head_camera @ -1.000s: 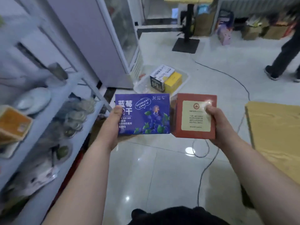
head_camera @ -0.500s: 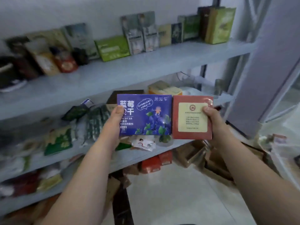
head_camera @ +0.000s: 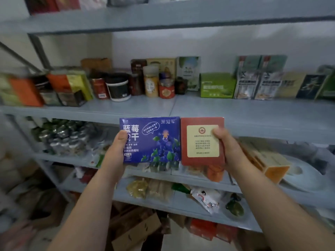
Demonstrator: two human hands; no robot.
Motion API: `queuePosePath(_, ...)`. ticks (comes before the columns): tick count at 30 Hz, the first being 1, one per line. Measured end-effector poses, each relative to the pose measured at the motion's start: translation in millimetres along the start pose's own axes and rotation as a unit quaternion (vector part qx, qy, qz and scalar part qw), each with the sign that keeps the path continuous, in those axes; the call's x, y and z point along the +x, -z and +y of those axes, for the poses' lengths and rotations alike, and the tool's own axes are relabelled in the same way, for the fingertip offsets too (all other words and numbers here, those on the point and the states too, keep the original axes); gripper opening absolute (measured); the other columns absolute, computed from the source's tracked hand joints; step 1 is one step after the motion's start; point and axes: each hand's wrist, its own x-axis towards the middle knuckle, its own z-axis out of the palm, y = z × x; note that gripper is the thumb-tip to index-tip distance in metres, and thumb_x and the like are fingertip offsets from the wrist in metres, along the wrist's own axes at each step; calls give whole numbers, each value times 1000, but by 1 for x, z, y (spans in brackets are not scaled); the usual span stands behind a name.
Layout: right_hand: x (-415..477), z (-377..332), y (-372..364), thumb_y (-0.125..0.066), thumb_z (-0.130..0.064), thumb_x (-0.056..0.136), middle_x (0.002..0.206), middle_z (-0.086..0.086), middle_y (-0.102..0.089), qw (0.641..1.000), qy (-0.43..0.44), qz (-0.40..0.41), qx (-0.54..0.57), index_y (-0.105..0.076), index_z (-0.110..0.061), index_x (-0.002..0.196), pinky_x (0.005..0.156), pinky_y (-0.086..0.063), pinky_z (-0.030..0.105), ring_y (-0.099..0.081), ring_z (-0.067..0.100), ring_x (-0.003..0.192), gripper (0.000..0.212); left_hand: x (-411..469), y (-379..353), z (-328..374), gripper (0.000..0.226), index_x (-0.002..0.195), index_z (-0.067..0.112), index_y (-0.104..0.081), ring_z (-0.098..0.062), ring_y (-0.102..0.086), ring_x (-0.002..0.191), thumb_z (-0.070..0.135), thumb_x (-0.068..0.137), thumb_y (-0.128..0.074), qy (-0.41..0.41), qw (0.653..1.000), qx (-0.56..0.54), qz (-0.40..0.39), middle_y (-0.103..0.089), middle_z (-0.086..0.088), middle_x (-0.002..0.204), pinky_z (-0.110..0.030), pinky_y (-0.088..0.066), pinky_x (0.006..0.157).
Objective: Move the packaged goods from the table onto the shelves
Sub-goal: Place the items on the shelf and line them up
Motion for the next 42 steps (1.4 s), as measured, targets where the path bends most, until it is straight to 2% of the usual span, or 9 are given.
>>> queuePosePath(4, 44, -3, -7, -71, -43, 72, 123, 26, -66, 999, 14, -42, -9, -44, -2, 142, 78, -61, 54, -68, 43, 107, 86, 8, 8, 14, 43, 128, 25, -56, -15, -75, 91, 51, 93, -56, -17, 1000, 10, 15, -78, 5, 102, -33, -59, 74)
queuePosePath(9, 86, -12, -11, -70, -38, 76, 126, 29, -63, 997, 43, -59, -27, -44, -8, 140, 85, -57, 58, -64, 49, 112, 75, 23, 13, 18, 65, 139, 27, -51, -25, -72, 105, 43, 80, -73, -43, 999, 18, 20, -72, -4, 123, -38, -60, 76)
queuePosePath(15, 130, -18, -23, -65, -30, 81, 121, 17, -68, 994, 93, -18, -49, -42, -26, 147, 73, -60, 50, -71, 38, 103, 70, 66, 6, 33, 58, 134, 27, -51, -19, -76, 88, 38, 80, -67, -69, 996, -15, 55, -74, -4, 115, -33, -60, 62)
queuePosePath(20, 172, -14, -26, -69, -29, 86, 132, 2, -62, 979, 159, 38, -122, -33, -50, 148, 80, -61, 51, -70, 23, 108, 75, 141, 5, 42, 57, 147, 35, -27, -1, -68, 86, 32, 99, -59, -137, 975, 166, 54, -61, 7, 121, -11, -53, 58)
queuePosePath(24, 200, -2, -27, -74, -20, 90, 142, -9, -51, 967, 149, 45, -204, -25, -62, 147, 94, -57, 53, -59, 15, 123, 85, 219, 10, 46, 74, 157, 27, -18, -4, -58, 105, 12, 99, -61, -139, 951, 276, 17, -49, -1, 143, -12, -51, 68)
queuePosePath(26, 206, 2, -27, -75, -20, 88, 145, -12, -47, 961, 137, 32, -238, -21, -66, 145, 98, -55, 52, -54, 13, 127, 91, 241, 11, 49, 73, 157, 22, -23, -14, -51, 126, 9, 97, -62, -193, 908, 370, 46, -44, -1, 147, -17, -47, 93)
queuePosePath(28, 209, 5, -26, -74, -20, 88, 144, -14, -48, 958, 140, 36, -247, -21, -67, 145, 99, -54, 51, -54, 14, 129, 91, 260, 8, 50, 78, 157, 15, -25, -24, -32, 145, 10, 91, -67, -327, 818, 465, 84, -33, -8, 157, -31, -30, 117)
queuePosePath(32, 208, 8, -27, -67, -13, 94, 139, -14, -55, 951, 151, 58, -262, -24, -62, 146, 89, -59, 31, -59, 11, 124, 83, 290, -17, 41, 95, 155, 19, -28, -32, -27, 147, 37, 76, -78, -421, 613, 669, -23, -37, -8, 156, -62, -15, 120)
queuePosePath(42, 200, 7, -38, -61, -3, 96, 135, -7, -60, 940, 149, 114, -284, -31, -56, 147, 79, -59, 26, -64, 9, 116, 79, 342, -42, 35, 97, 158, 24, -10, -33, -14, 151, 49, 85, -68, -344, 577, 741, -27, -22, -7, 161, -66, 0, 120)
